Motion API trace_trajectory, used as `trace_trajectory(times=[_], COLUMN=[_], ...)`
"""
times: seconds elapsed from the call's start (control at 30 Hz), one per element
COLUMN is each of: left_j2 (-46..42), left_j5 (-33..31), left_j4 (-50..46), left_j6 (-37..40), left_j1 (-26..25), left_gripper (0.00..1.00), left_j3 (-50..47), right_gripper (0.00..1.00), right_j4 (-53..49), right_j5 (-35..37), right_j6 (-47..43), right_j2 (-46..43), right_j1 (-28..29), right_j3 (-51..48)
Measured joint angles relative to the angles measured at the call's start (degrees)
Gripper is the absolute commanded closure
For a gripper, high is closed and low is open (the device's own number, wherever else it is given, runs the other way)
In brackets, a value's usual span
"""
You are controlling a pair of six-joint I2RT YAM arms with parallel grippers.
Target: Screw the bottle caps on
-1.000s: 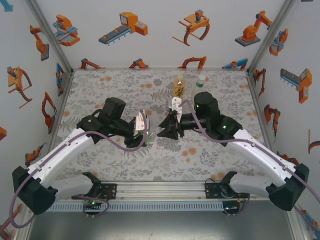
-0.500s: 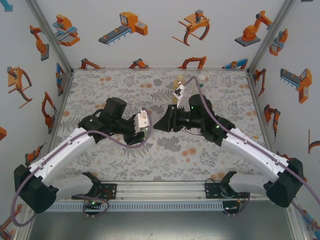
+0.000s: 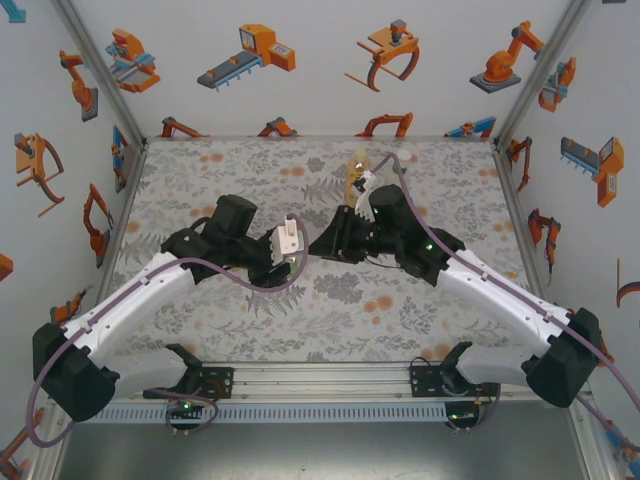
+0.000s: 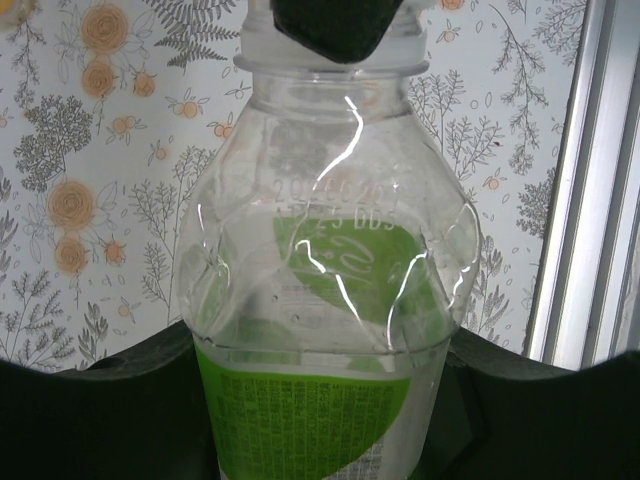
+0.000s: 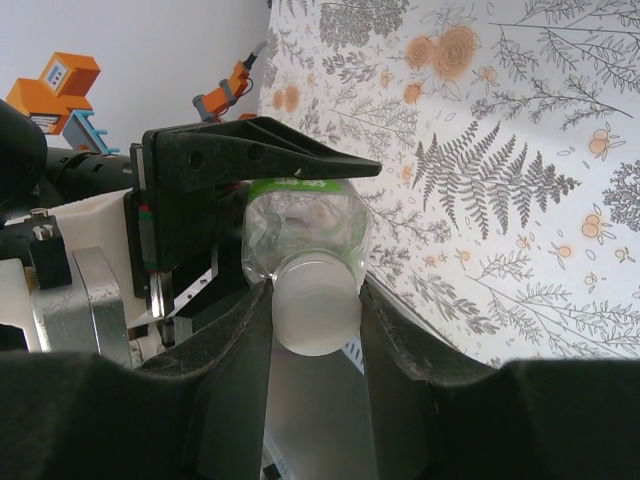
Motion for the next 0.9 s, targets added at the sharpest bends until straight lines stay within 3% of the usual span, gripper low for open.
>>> trace_trajectory(times=[0.1, 0.3, 0.5, 0.67, 0.9], left_j2=[-0.02, -0.33, -0.85, -1.77, -2.78], left_j5=[0.68, 2.71, 3.96, 5.86, 8.83], left_j4=[0.2, 2.32, 2.78, 2.8, 3.04], left_j6=[0.02, 0.07, 0.28, 0.79, 1.29], left_j1=[0.0, -0.55, -0.52, -0.52, -0.55], left_gripper=[1.0, 1.0, 1.0, 1.0, 1.0], left_j3=[0.0, 0.0, 0.0, 0.0, 0.0], right_gripper=[0.55, 0.35, 0.34, 0.39, 0.42], right_j4=[-1.55, -4.92, -6.91, -4.35, 4.74], right_j5=[0.0, 0.7, 1.81, 1.07, -10.58], right_j6=[-1.36, -8.57, -18.62, -30.67, -54.8], right_j2=[-0.02, -1.75, -5.22, -8.98, -15.56], right_j1=[0.0, 0.17, 0.17, 0.15, 0.17], right_j3=[0.94, 3.06, 6.34, 5.14, -3.1])
